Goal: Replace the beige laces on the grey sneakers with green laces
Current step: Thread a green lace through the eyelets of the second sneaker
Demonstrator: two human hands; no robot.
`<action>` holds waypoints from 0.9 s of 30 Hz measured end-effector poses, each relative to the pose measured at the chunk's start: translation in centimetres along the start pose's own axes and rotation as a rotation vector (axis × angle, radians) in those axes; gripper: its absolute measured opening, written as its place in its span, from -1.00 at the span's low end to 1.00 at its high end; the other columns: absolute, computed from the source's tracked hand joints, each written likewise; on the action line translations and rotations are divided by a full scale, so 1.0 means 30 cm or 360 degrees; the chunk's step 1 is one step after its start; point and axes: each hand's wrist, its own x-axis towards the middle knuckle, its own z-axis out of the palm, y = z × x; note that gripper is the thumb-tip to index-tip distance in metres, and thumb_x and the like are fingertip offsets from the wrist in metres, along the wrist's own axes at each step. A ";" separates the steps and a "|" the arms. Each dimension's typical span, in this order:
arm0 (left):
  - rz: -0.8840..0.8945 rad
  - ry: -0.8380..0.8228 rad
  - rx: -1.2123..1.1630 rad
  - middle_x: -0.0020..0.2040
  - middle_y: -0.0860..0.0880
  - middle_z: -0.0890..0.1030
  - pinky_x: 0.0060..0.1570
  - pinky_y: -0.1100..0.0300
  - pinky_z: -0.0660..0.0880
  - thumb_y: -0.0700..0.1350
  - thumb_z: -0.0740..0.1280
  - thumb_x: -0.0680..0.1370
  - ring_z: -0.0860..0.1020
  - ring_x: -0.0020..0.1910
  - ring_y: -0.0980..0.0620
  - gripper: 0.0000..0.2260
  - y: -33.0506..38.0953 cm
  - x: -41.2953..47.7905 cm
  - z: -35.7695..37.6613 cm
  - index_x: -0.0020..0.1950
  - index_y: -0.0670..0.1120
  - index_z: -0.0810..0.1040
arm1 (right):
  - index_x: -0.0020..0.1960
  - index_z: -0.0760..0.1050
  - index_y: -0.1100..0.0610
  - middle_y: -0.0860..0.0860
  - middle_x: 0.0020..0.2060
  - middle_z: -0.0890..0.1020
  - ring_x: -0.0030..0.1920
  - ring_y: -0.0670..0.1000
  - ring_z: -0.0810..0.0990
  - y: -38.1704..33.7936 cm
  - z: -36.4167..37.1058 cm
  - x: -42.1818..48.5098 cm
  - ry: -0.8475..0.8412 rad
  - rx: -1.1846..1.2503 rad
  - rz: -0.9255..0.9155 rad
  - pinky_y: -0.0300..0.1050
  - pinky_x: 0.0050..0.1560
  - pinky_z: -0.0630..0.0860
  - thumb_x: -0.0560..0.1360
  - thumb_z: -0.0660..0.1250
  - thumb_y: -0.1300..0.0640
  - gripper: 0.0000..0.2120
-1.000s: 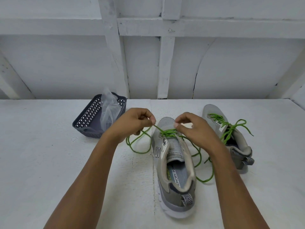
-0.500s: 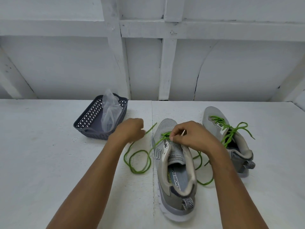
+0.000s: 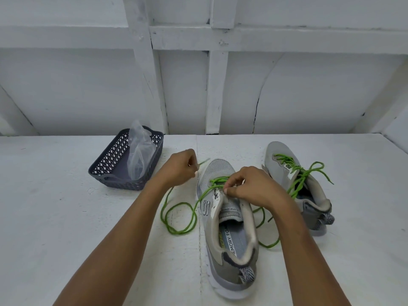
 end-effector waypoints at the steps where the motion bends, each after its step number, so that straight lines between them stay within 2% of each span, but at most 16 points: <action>1: 0.0034 -0.0071 -0.0249 -0.14 -0.04 0.64 -0.27 0.13 0.51 -0.28 0.28 0.57 0.58 -0.25 0.00 -0.90 0.018 -0.021 -0.022 0.03 -0.11 0.50 | -0.24 0.66 -0.09 -0.18 -0.28 0.62 -0.23 -0.19 0.53 0.003 0.001 0.002 -0.0014 0.0029 0.0012 -0.41 -0.34 0.38 0.45 0.38 0.17 -0.81; 2: 0.0069 -0.0170 -0.0451 -0.16 -0.02 0.65 -0.27 0.12 0.50 -0.32 0.29 0.56 0.56 -0.30 0.03 -0.83 0.030 -0.039 -0.040 0.08 -0.09 0.51 | -0.22 0.67 -0.07 -0.19 -0.28 0.63 -0.23 -0.19 0.54 0.009 0.002 0.004 -0.0018 0.0067 0.0020 -0.40 -0.34 0.39 0.44 0.37 0.19 -0.80; 4: 0.0145 -0.0354 -0.0572 -0.22 0.00 0.63 -0.31 0.17 0.43 -0.33 0.33 0.55 0.46 -0.36 0.06 -0.78 0.049 -0.072 -0.066 0.12 -0.09 0.57 | -0.16 0.67 0.02 -0.17 -0.31 0.60 -0.28 -0.19 0.51 0.022 0.007 0.007 0.0005 0.0198 0.0038 -0.35 -0.33 0.37 0.44 0.36 0.21 -0.85; 7: 0.0229 -0.0523 -0.0353 -0.34 0.12 0.58 -0.33 0.32 0.37 -0.23 0.39 0.56 0.40 -0.39 0.16 -0.90 0.078 -0.109 -0.088 -0.01 -0.09 0.69 | -0.11 0.61 0.06 -0.09 -0.33 0.53 -0.34 -0.14 0.45 0.046 0.011 0.015 0.0050 0.0371 0.0072 -0.27 -0.32 0.35 0.42 0.39 0.21 -0.91; 11: 0.0233 -0.0542 -0.0175 -0.31 0.13 0.63 -0.31 0.43 0.37 -0.12 0.47 0.51 0.46 -0.39 0.27 -0.97 0.094 -0.130 -0.088 -0.11 -0.04 0.70 | -0.05 0.51 0.17 0.07 -0.28 0.60 -0.34 -0.02 0.54 0.072 0.004 0.021 0.0098 0.0777 0.0184 -0.15 -0.35 0.46 0.45 0.44 0.22 -0.87; 12: 0.0226 -0.0542 -0.0143 -0.31 0.15 0.64 -0.27 0.41 0.39 -0.12 0.47 0.51 0.48 -0.38 0.28 -0.97 0.093 -0.130 -0.088 -0.12 -0.03 0.70 | -0.04 0.52 0.19 0.08 -0.28 0.60 -0.33 -0.01 0.55 0.081 -0.002 0.019 0.0098 0.0841 0.0192 -0.16 -0.36 0.48 0.48 0.43 0.23 -0.89; 14: 0.0219 -0.0548 -0.0078 -0.30 0.18 0.65 -0.20 0.34 0.44 -0.12 0.47 0.51 0.52 -0.34 0.29 -0.95 0.091 -0.128 -0.089 -0.15 0.01 0.70 | -0.04 0.58 0.17 0.03 -0.27 0.59 -0.27 -0.02 0.55 0.103 -0.016 0.013 0.0081 0.0704 0.0168 -0.18 -0.34 0.47 0.51 0.37 0.25 -0.96; 17: 0.0214 -0.0527 -0.0014 -0.24 0.14 0.69 -0.06 0.16 0.55 -0.12 0.47 0.50 0.59 -0.26 0.21 -0.94 0.092 -0.125 -0.086 -0.15 0.04 0.70 | -0.06 0.62 0.11 -0.02 -0.25 0.58 -0.21 -0.03 0.55 0.122 -0.025 0.003 0.0096 0.0574 0.0185 -0.17 -0.28 0.45 0.53 0.30 0.28 -0.85; 20: 0.0217 -0.0496 0.0045 -0.19 0.10 0.70 0.02 0.04 0.58 -0.12 0.46 0.49 0.64 -0.15 0.09 -0.94 0.097 -0.121 -0.076 -0.14 0.04 0.71 | -0.08 0.61 0.14 -0.02 -0.25 0.60 -0.22 -0.03 0.57 0.123 -0.028 0.000 0.0150 0.0618 0.0197 -0.16 -0.27 0.45 0.53 0.30 0.30 -0.86; 23: 0.0220 -0.0454 0.0063 -0.20 0.08 0.70 0.00 0.01 0.57 -0.10 0.46 0.49 0.62 -0.18 0.09 -0.97 0.095 -0.118 -0.073 -0.13 0.01 0.71 | -0.10 0.62 0.14 -0.08 -0.29 0.62 -0.25 -0.08 0.57 0.118 -0.029 0.000 0.0174 0.0676 0.0118 -0.23 -0.32 0.43 0.52 0.36 0.25 -0.92; 25: 0.0212 -0.0427 0.0090 -0.21 0.08 0.69 -0.04 0.05 0.56 -0.09 0.46 0.50 0.60 -0.21 0.13 -0.96 0.093 -0.118 -0.072 -0.13 0.01 0.71 | -0.13 0.65 0.12 -0.16 -0.38 0.60 -0.34 -0.20 0.52 0.102 -0.026 -0.001 0.0125 0.0649 0.0017 -0.36 -0.35 0.39 0.51 0.41 0.19 -0.94; 27: 0.0215 -0.0417 0.0139 -0.21 0.09 0.69 -0.12 0.11 0.55 -0.10 0.44 0.51 0.58 -0.23 0.15 -0.95 0.090 -0.118 -0.070 -0.12 -0.01 0.71 | -0.17 0.69 0.08 -0.15 -0.38 0.64 -0.34 -0.22 0.53 0.084 -0.015 0.001 0.0051 0.0582 -0.0071 -0.37 -0.27 0.43 0.48 0.45 0.14 -0.93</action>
